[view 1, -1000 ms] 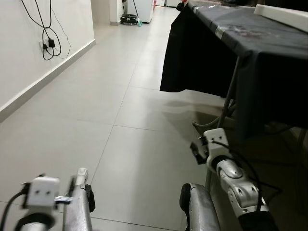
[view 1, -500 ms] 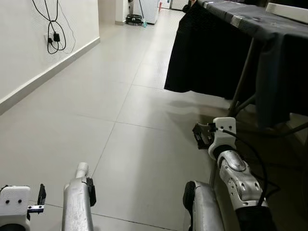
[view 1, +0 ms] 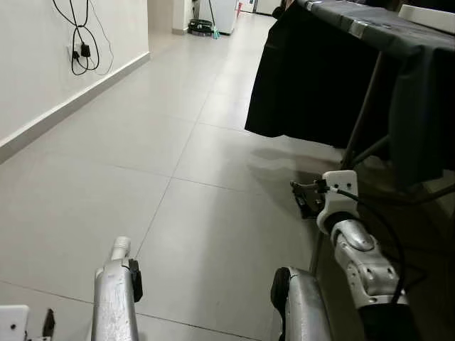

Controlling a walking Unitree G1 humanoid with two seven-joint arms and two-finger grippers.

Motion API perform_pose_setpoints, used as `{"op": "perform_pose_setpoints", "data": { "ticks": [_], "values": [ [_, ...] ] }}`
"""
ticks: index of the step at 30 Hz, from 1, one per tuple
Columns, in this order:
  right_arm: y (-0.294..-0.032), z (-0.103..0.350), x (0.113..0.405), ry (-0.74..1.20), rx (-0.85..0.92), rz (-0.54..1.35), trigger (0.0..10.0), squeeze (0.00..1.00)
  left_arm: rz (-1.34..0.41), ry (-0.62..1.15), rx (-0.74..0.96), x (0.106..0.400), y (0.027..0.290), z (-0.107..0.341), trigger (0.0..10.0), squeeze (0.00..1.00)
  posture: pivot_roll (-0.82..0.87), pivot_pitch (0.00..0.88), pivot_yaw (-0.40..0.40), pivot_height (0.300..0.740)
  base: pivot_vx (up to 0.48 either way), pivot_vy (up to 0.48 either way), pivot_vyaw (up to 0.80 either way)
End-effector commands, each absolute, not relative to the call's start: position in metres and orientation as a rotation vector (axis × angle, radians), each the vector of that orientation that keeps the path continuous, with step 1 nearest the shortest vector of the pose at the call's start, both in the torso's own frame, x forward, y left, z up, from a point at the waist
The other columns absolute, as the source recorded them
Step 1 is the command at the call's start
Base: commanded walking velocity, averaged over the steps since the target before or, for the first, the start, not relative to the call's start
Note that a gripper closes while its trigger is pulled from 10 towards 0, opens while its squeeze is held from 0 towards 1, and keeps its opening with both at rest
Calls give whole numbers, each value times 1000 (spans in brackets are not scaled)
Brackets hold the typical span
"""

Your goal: Building children table

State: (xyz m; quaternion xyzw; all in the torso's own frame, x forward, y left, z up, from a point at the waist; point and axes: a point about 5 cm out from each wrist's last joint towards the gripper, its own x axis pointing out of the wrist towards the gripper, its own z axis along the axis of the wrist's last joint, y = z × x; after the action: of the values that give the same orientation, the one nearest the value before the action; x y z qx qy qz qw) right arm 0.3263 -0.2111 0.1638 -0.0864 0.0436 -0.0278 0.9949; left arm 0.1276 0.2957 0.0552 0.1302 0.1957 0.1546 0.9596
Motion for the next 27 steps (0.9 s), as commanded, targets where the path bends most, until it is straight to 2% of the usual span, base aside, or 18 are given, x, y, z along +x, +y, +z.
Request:
{"op": "perform_pose_setpoints", "data": {
  "ticks": [1,6,11,16,22,27],
  "values": [
    [-217,171,326,85,-200,-71,10000,0,259,429,223,127,287,45,10000,0,-99,21,-165,300,0,0,0],
    [-230,195,323,77,-258,-49,10000,0,164,538,141,122,269,14,10000,0,-208,112,-205,300,0,0,0],
    [-232,206,325,62,-268,-35,10000,0,160,573,129,121,268,5,10000,0,-229,138,-217,300,0,0,0],
    [-232,213,330,79,-269,-19,10000,0,151,628,138,118,271,-6,10000,0,-243,178,-236,300,0,0,0],
    [-227,220,334,100,-251,20,10000,0,168,746,179,95,289,-23,10000,0,-255,236,-247,300,0,0,0],
    [-228,220,331,111,-254,24,10000,0,146,788,198,84,292,-30,10000,0,-271,275,-237,300,0,0,0]
  ]
}}
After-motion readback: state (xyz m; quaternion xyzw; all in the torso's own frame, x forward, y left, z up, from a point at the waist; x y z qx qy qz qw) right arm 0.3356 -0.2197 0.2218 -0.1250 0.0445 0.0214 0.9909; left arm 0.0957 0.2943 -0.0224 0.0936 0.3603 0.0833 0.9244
